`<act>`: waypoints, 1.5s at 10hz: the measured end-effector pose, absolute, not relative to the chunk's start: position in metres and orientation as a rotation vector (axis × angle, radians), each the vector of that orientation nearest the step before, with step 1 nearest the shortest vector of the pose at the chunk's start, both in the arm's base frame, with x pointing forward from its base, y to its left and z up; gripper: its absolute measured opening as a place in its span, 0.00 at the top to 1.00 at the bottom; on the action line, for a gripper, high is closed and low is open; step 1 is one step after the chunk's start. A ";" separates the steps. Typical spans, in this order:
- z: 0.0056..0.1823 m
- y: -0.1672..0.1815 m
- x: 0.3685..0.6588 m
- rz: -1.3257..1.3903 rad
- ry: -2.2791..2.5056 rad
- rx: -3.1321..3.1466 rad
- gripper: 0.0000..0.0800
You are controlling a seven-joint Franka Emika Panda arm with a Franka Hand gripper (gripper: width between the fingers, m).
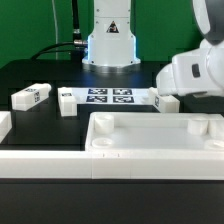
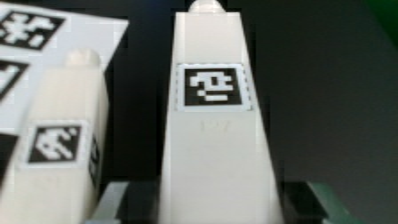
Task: Assemble desk
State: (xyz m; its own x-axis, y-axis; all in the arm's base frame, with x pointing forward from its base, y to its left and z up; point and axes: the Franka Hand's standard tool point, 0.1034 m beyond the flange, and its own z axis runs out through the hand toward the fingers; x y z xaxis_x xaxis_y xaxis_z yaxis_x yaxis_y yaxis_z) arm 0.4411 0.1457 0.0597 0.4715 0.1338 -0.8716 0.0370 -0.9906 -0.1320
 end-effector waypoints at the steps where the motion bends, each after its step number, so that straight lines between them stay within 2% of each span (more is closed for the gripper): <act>1: 0.073 0.142 0.445 1.569 -0.154 -2.604 0.64; 2: 0.077 0.139 0.449 1.546 -0.149 -2.613 0.64; 3: 0.070 0.142 0.453 1.487 -0.145 -2.645 0.64; 5: 0.070 0.142 0.453 1.481 -0.145 -2.647 0.64; 6: 0.074 0.141 0.468 1.377 -0.155 -2.684 0.64; 8: 0.106 0.130 0.488 1.214 -0.161 -2.743 0.64; 10: 0.121 0.131 0.500 1.049 -0.154 -2.813 0.64; 13: 0.115 0.131 0.513 0.692 -0.126 -2.925 0.64; 15: 0.120 0.125 0.515 0.545 -0.133 -2.958 0.64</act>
Offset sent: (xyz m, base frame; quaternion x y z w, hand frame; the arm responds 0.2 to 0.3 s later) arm 0.0000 0.0000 0.0000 0.0000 0.0000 0.0000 1.0000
